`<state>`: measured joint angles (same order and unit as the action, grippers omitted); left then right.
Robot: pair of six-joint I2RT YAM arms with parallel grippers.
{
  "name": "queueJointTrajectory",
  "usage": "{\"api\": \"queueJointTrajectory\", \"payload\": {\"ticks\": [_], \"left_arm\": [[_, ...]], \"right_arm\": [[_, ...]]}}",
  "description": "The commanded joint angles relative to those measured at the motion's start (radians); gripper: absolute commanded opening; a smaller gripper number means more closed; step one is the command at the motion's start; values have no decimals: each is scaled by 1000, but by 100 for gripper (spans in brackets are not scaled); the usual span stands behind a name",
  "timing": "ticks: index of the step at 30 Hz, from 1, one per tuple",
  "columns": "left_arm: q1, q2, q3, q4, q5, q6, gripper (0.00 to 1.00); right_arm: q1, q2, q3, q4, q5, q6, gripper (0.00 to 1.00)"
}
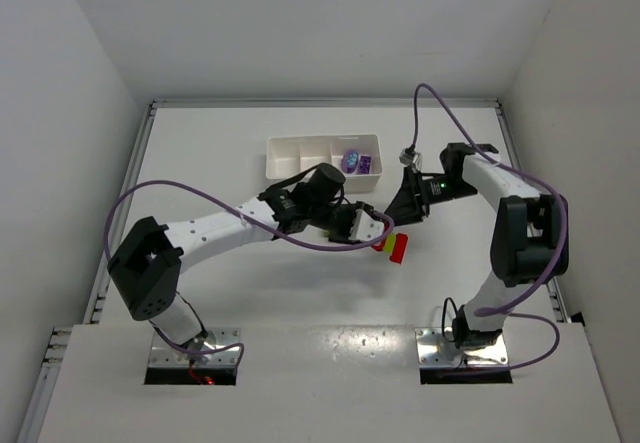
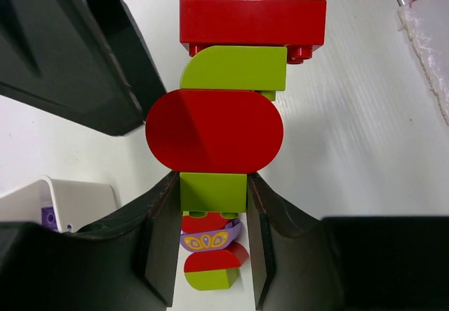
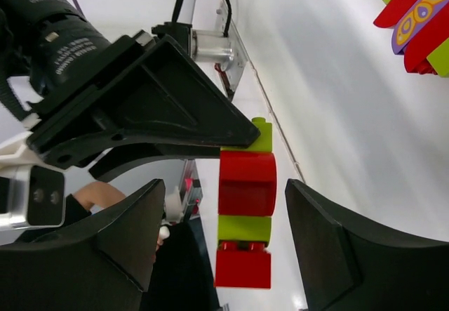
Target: Sort the legos into containers by color
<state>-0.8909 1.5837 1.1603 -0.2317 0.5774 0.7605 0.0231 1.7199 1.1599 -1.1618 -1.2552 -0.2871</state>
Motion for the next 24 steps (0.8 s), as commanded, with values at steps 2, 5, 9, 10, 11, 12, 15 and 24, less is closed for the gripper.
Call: {"api": "queueJointTrajectory", "payload": {"ticks": [2, 5, 9, 10, 11, 12, 15, 24], "left_arm": [[-14, -14, 53, 49, 10, 13, 22], [-14, -4, 53, 58, -13, 2, 21], [-14, -4, 53, 69, -31, 2, 21], [-14, -4, 53, 69, -31, 2, 21], [-14, -4, 53, 69, -31, 2, 21], [-14, 5, 53, 69, -31, 2, 21], [9, 6, 30, 69, -40, 2, 21], [145, -88, -121, 8, -85, 60, 20]], "right_arm": [[31, -3, 30, 17, 7, -6, 69], [55, 15, 41, -9, 57, -36, 58], [84, 26, 50, -90, 86, -156, 44], [84, 35, 50, -108, 97, -181, 38], [95, 35, 50, -146, 97, -204, 31], [95, 46, 50, -165, 97, -248, 17], [95, 46, 50, -208, 106, -296, 0], [40, -31, 41, -233, 106, -330, 0]]}}
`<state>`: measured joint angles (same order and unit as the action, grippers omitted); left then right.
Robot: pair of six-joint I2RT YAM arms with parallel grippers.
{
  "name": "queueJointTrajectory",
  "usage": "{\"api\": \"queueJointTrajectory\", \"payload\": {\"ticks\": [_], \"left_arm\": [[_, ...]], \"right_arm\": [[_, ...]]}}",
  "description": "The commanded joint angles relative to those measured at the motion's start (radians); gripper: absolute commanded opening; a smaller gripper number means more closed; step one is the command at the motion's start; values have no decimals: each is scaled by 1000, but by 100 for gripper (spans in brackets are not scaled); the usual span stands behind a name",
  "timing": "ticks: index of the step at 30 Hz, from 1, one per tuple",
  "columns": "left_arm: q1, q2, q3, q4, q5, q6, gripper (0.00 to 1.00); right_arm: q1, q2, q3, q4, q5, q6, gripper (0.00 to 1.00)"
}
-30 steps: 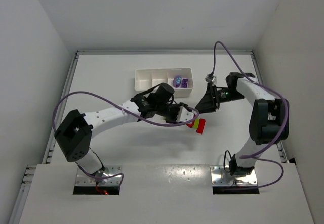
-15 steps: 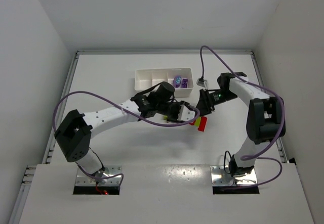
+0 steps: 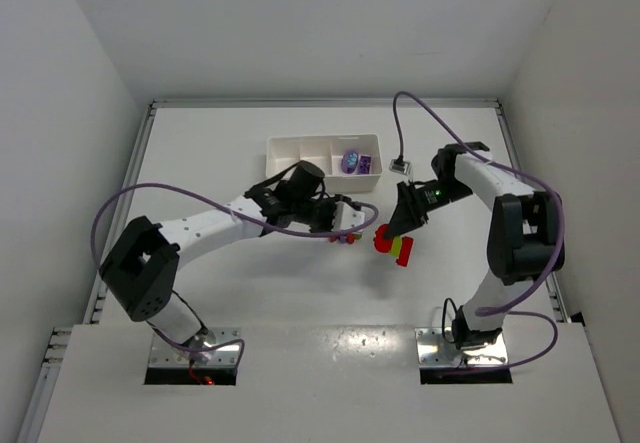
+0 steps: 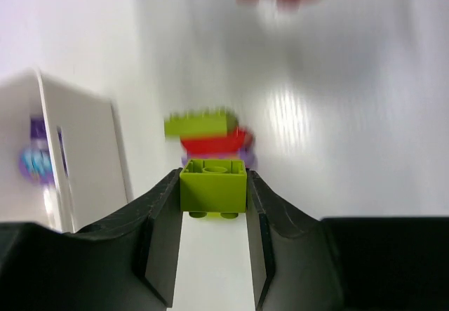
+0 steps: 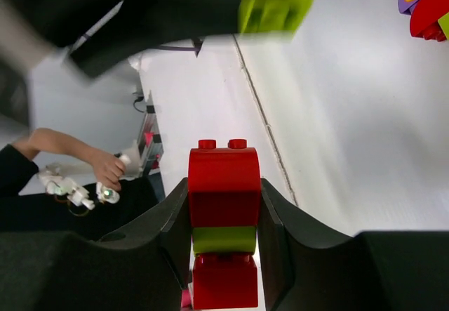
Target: Sort the legos into containers by color
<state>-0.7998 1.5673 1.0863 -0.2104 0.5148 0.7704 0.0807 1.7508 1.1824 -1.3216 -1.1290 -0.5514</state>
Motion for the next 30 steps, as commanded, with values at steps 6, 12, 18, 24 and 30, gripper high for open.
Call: {"api": "queueJointTrajectory", "payload": {"ticks": [6, 12, 18, 24, 30], "left_arm": [[206, -21, 24, 40, -56, -156, 20], [355, 218, 389, 51, -229, -569, 20], [432, 398, 609, -29, -354, -710, 21], [451, 458, 629, -67, -395, -711, 22], [471, 476, 629, -96, -407, -721, 22]], "right_arm": [[-64, -82, 77, -50, -20, -65, 0], [-96, -73, 186, 118, -11, 106, 0], [-96, -73, 246, 454, 48, 493, 0], [-96, -54, 255, 659, 58, 753, 0], [-96, -45, 255, 725, 58, 847, 0]]}}
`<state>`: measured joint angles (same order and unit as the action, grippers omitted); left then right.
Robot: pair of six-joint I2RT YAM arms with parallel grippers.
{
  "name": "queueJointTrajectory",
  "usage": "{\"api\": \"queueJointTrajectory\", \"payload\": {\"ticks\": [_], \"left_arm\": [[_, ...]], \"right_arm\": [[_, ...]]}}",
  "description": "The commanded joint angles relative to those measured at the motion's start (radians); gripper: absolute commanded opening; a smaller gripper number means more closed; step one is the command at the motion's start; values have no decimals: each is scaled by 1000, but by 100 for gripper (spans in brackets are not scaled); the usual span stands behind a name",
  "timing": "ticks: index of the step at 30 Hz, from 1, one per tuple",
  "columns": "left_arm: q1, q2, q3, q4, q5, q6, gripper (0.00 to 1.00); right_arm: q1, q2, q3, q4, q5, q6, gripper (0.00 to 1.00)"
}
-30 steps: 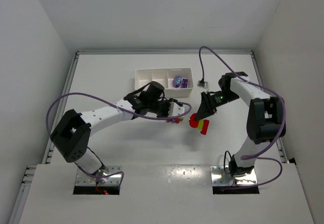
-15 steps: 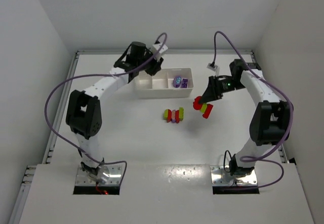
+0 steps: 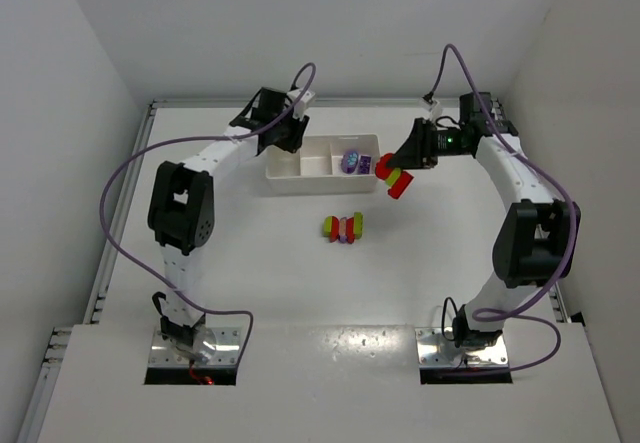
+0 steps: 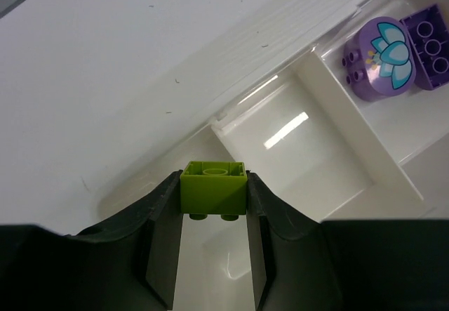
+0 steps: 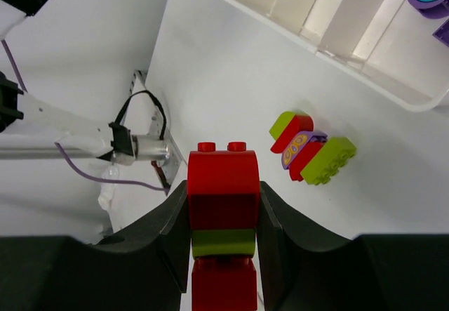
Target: Sort the legos into containers by color
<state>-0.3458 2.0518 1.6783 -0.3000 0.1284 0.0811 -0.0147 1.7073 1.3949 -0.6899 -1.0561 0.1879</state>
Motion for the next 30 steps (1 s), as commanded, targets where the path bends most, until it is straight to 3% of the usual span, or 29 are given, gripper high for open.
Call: {"api": "queueJointTrajectory", "payload": {"ticks": [1, 7, 13, 16, 19, 22, 23, 24, 27, 28, 30], "left_arm": [[18, -9, 23, -7, -21, -32, 22], [37, -39, -32, -7, -87, -41, 26], [57, -61, -69, -39, -59, -41, 56], [67, -80, -95, -39, -33, -50, 79], [76, -105, -109, -22, 65, -88, 88], [137, -227, -233, 198, 351, -188, 87], [149, -284, -297, 267, 552, -220, 85], [149, -295, -308, 367, 648, -260, 82], [125, -256, -279, 453, 936, -508, 79], [113, -246, -279, 589, 982, -700, 79], [74, -246, -374, 807, 1051, -911, 79]], "right_arm": [[-1, 8, 42, 105, -15, 122, 0], [19, 8, 41, 162, -5, 186, 0], [19, 18, 32, 220, -15, 245, 0], [19, 28, 32, 233, -24, 258, 0], [28, 28, 19, 283, -24, 292, 0], [28, -8, -40, 400, -24, 372, 0], [28, -20, -62, 447, -24, 440, 0], [28, -50, -121, 580, -24, 488, 0], [28, -80, -221, 818, 13, 675, 0], [38, -80, -221, 832, 13, 686, 0], [52, -80, -221, 889, 22, 742, 0]]}}
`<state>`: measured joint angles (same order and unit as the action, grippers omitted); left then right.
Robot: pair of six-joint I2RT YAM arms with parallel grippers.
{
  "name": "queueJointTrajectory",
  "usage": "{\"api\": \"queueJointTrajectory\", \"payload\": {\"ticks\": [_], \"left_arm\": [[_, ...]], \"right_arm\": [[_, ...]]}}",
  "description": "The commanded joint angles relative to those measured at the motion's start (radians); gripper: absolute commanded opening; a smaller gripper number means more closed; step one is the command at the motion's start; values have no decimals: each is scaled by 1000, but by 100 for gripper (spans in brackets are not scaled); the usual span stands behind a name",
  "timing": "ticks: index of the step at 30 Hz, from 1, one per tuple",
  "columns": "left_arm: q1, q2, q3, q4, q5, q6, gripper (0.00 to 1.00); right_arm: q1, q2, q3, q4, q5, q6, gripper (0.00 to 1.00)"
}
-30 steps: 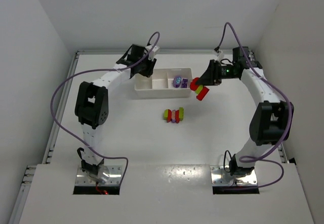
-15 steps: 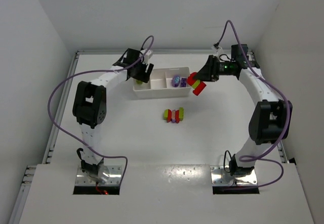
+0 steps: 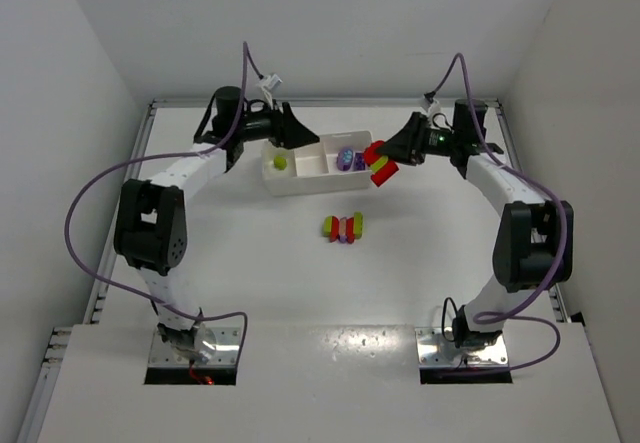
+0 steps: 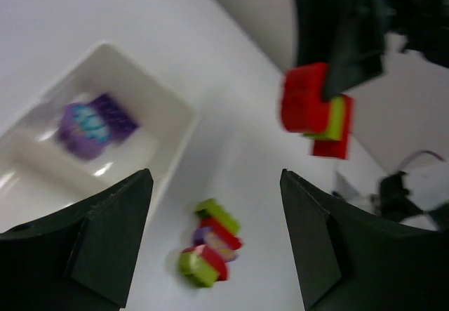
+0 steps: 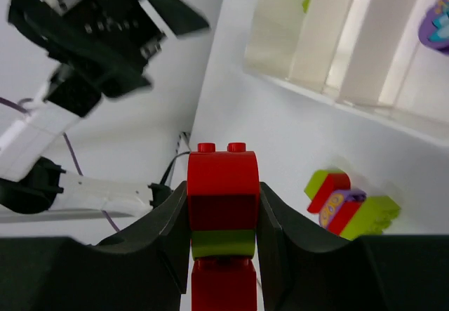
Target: Sort the legos into containers by color
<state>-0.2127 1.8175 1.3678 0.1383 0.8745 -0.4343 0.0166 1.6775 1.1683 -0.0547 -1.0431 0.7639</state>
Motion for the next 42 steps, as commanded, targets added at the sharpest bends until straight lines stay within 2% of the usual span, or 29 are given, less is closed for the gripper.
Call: {"api": "queueJointTrajectory", "payload": {"ticks": [1, 2, 4, 8, 18, 23, 31, 35, 39, 40, 42], "left_arm": [[-73, -12, -93, 571, 314, -488, 79], [-100, 0, -110, 618, 329, -598, 79], [-129, 20, -110, 633, 351, -633, 79], [-172, 20, -89, 584, 342, -595, 79], [-201, 42, -32, 497, 333, -534, 79], [-202, 60, -13, 497, 333, -534, 83], [-231, 69, 7, 509, 343, -553, 84], [-231, 78, 7, 521, 354, -577, 76], [-240, 89, 7, 531, 365, -597, 54], [-240, 100, 7, 531, 365, -597, 44], [-249, 100, 16, 521, 374, -597, 33]], "right_arm": [[34, -41, 5, 304, 20, 184, 0], [46, -41, 5, 329, 20, 221, 0], [58, -29, 14, 381, 20, 254, 0], [79, -29, 14, 427, 9, 308, 0], [97, -38, 5, 469, -11, 342, 0], [108, -38, 5, 478, -11, 351, 0], [128, -29, 16, 487, -2, 351, 0], [137, -9, 27, 496, -1, 351, 0], [137, 1, 37, 497, -1, 351, 0], [137, 1, 47, 506, -1, 351, 0], [137, 11, 47, 506, 8, 351, 0]]}}
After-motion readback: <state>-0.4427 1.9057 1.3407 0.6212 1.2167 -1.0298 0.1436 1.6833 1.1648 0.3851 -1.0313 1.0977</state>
